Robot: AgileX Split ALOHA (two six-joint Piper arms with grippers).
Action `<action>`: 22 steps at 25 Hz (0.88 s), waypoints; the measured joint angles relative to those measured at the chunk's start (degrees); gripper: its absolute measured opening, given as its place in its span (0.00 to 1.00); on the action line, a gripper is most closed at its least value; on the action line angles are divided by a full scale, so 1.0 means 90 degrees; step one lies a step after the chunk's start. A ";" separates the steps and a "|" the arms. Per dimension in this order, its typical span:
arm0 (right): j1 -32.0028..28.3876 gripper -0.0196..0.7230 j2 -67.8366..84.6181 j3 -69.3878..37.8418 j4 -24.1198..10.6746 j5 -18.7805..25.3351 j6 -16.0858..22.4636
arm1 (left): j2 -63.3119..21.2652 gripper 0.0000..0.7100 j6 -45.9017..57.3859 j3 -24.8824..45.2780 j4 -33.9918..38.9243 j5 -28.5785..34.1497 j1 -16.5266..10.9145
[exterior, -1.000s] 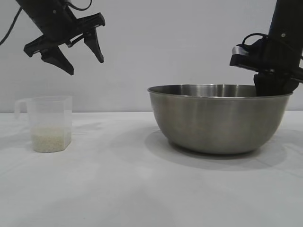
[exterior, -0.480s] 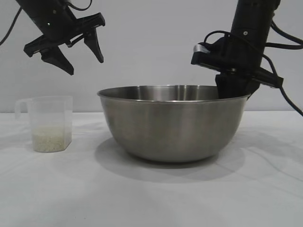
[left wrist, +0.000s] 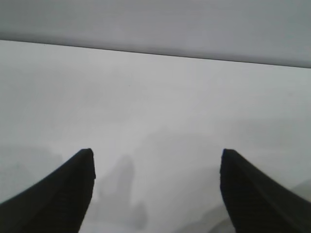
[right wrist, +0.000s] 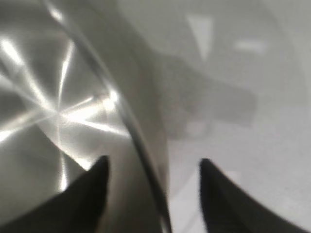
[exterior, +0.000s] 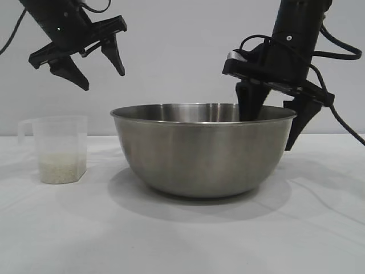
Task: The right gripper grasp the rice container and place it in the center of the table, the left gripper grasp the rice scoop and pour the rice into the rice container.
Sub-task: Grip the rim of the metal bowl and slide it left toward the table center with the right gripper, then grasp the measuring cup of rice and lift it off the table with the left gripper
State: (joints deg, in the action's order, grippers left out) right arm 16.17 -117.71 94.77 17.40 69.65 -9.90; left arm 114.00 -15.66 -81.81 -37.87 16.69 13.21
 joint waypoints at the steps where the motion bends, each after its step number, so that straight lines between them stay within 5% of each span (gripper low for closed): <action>1: -0.0043 0.75 0.0092 0.0000 -0.0162 0.0010 0.0011 | 0.0000 0.67 0.0000 0.0000 0.0000 0.0025 0.0000; 6: -0.0275 0.75 0.0520 0.0000 -0.1017 0.0055 0.0303 | 0.0000 0.67 0.0000 0.0000 0.0000 0.0094 0.0000; 22: -0.0483 0.75 0.2713 0.0000 -0.1568 0.0191 0.0996 | 0.0000 0.67 0.0000 0.0000 0.0011 0.0104 0.0000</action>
State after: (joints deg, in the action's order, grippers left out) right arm 11.82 -93.29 94.77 3.29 71.37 -0.94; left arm 114.00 -15.66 -81.81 -37.77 17.62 13.21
